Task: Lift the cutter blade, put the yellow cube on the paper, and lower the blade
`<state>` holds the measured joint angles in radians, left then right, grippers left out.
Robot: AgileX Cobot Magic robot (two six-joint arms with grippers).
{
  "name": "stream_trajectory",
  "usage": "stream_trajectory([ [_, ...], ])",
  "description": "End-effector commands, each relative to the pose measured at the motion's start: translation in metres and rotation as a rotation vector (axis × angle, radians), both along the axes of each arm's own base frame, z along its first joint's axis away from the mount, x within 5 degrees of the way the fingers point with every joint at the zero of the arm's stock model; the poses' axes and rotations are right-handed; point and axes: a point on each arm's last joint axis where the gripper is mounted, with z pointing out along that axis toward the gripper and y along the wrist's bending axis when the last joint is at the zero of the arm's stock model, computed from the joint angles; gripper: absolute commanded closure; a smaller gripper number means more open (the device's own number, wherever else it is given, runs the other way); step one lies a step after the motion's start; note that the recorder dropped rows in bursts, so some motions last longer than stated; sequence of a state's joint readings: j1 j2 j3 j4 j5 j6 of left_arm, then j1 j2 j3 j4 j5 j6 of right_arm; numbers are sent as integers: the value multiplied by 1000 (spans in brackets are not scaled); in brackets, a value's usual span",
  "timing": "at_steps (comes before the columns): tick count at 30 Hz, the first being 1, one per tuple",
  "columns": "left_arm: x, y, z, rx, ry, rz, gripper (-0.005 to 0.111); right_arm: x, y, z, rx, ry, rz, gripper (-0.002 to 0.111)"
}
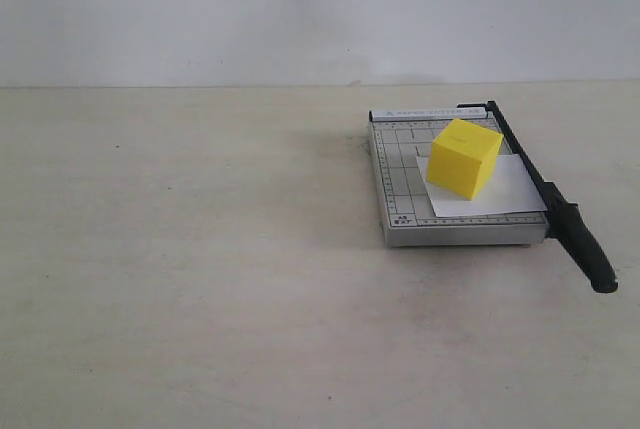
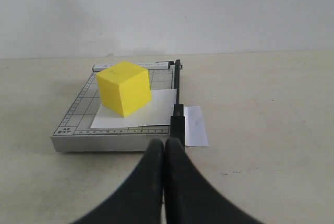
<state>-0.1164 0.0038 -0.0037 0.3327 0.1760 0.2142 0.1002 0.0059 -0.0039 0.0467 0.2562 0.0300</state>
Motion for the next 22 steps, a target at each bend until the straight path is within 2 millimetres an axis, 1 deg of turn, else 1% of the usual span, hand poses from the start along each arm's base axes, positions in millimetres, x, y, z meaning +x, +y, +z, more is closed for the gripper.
stream_trajectory([
  [1,-1,3,-9,10,88,25,51,0,0,0,-9,-18,1,109],
  [4,-3,6,-18,16,190,59,51,0,0,0,-9,-18,1,109],
  [7,-3,6,-18,16,192,59,51,0,0,0,-9,-18,1,109],
  [13,-4,3,-20,-86,221,44,51,0,0,0,-9,-18,1,109],
  [22,-4,2,-22,-120,242,43,51,0,0,0,-9,-18,1,109],
])
